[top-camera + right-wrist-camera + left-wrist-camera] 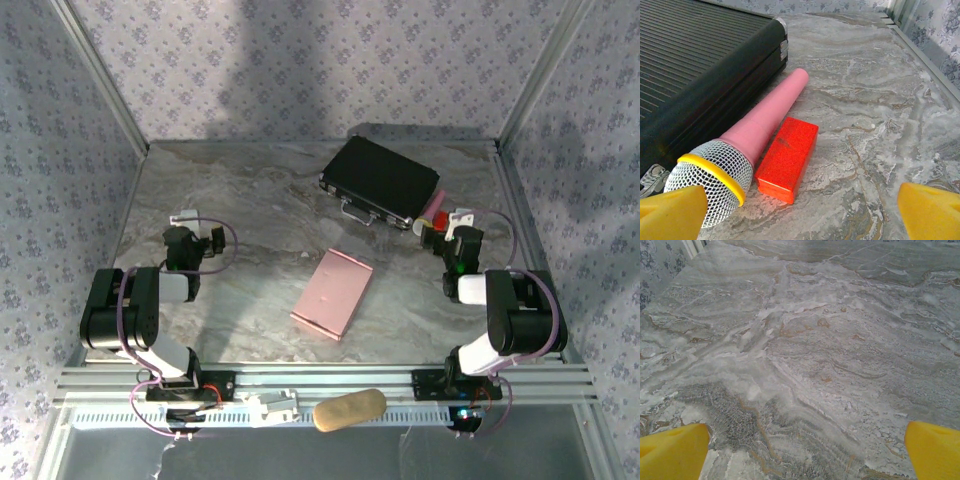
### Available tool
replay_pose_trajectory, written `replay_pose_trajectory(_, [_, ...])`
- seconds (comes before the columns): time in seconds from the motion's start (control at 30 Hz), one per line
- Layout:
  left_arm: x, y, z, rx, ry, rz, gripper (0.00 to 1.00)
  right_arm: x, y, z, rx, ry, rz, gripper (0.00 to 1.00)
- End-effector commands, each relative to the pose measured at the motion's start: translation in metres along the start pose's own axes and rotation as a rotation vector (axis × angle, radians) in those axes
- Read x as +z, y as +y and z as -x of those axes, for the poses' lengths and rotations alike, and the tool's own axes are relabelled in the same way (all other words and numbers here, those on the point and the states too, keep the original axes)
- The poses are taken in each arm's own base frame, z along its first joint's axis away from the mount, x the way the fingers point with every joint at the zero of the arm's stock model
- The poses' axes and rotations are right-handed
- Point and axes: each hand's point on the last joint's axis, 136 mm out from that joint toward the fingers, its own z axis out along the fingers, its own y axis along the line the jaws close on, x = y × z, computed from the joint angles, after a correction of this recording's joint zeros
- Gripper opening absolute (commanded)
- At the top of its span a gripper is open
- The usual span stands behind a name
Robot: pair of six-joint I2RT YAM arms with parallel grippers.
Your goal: Fold the paper box
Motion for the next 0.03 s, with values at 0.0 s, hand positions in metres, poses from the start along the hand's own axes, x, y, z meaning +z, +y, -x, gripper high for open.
replay_pose_trajectory(0.0, [0.0011, -0.0045, 0.0124, 0.01, -0.031, -0.021, 1.0, 0.0015, 0.0018, 0.0012, -0.017, 0.0, 0.008, 0.99])
